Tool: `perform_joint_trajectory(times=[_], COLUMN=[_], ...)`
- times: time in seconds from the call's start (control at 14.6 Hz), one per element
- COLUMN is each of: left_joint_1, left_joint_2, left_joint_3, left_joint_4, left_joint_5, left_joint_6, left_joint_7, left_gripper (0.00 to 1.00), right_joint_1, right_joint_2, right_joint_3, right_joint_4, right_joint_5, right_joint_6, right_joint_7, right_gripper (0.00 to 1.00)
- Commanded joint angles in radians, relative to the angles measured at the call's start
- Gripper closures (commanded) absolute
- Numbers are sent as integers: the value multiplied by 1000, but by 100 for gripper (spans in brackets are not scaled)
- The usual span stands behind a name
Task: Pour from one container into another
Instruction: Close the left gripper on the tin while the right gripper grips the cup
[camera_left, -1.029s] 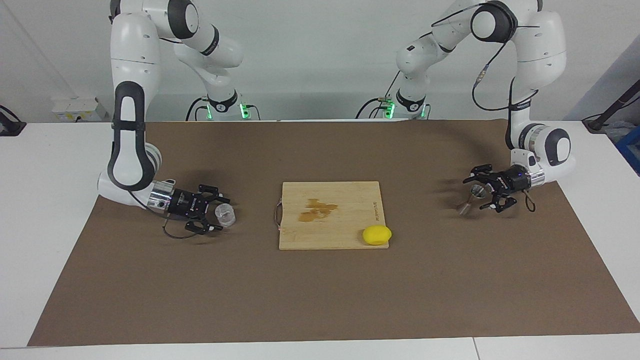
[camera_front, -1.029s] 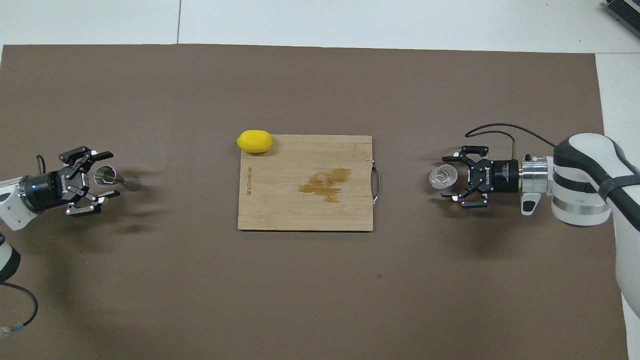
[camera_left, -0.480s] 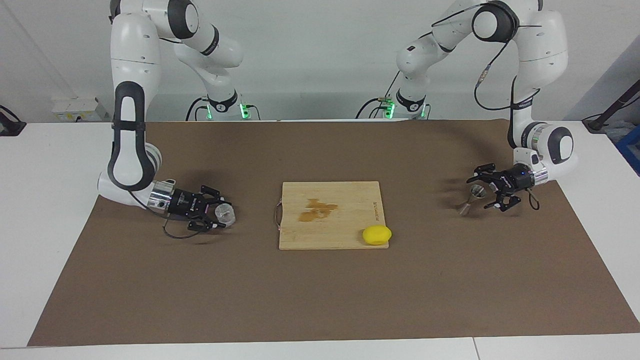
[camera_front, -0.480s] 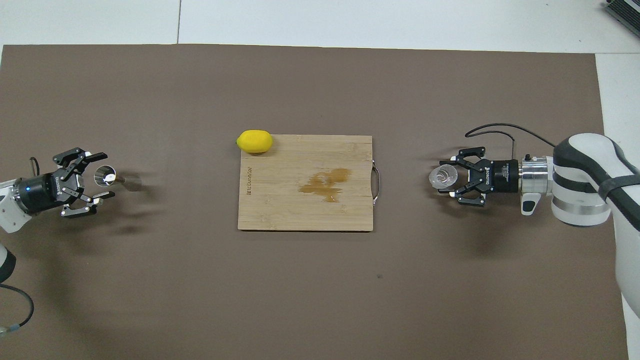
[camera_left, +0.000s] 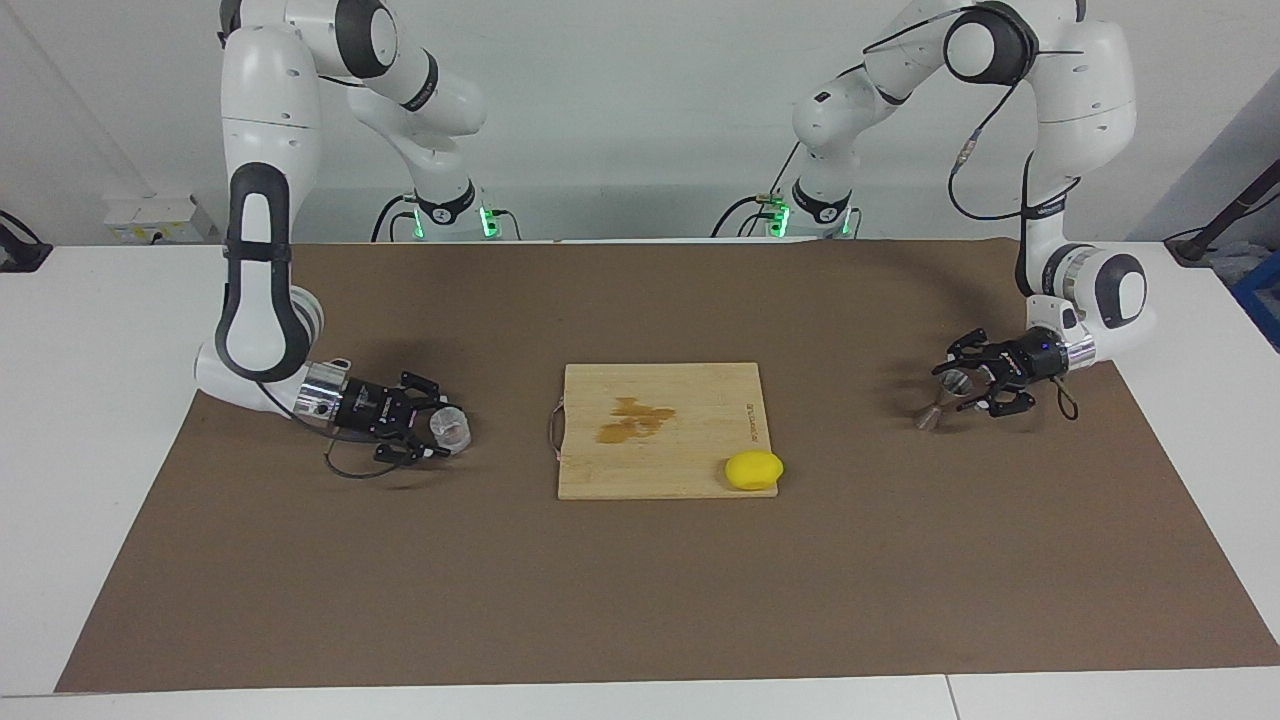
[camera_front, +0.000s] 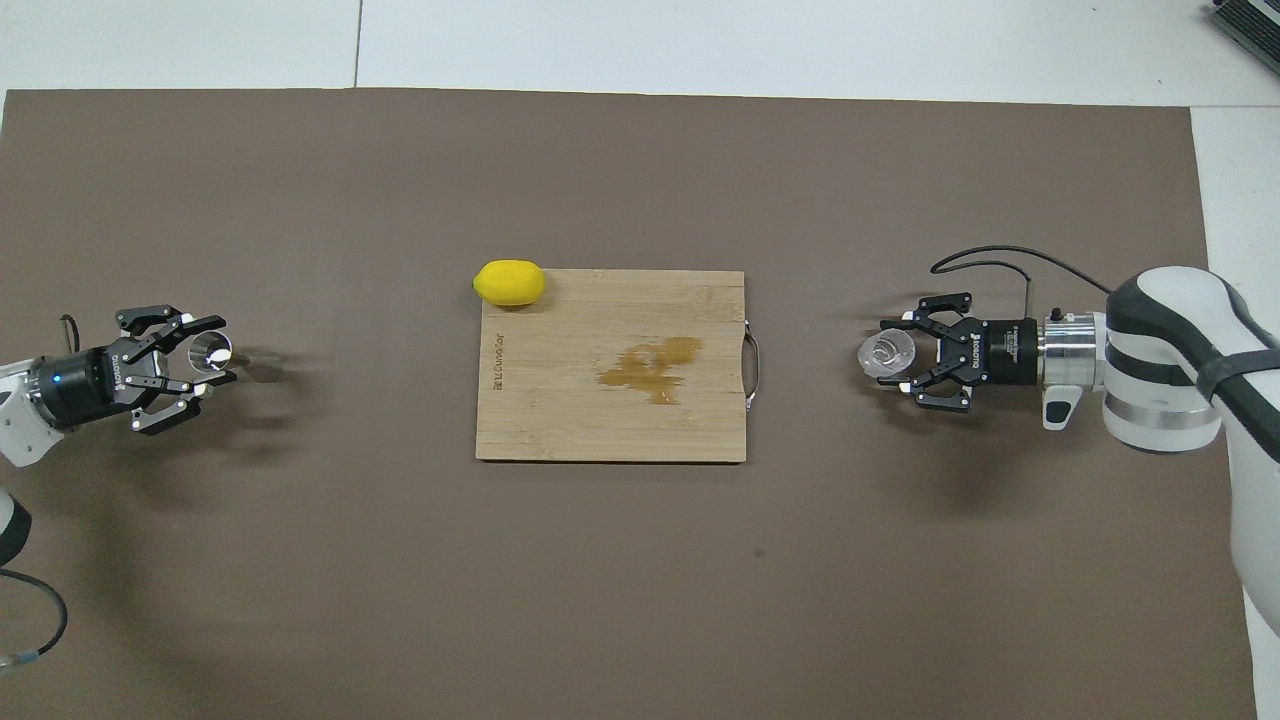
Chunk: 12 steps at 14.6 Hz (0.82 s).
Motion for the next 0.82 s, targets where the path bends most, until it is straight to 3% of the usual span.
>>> perform_joint_trajectory(times=[0.0,0.27,0.62,0.69,0.75], left_joint_1=[8,6,0,-2,-9], left_joint_2=[5,7,8,8,8], left_joint_3=[0,0,0,-1,-3], left_joint_4=[13,39,38,36,31], left_joint_5=[17,20,18,18,17], left_joint_6=[-19,-19,-17,-19,-17], left_joint_7=[19,17,17,17,17], left_gripper=[40,54,55,66,68], right_joint_1=[5,5,8,8,9], right_joint_2=[5,5,5,5,5], right_joint_3=[3,3,3,3,3], right_joint_4=[2,2,2,0,2], right_joint_5=[18,15,15,15,13], right_joint_6=[24,27,29,30,30], right_joint_7=[5,7,8,10,11], right_gripper=[26,26,26,28,32])
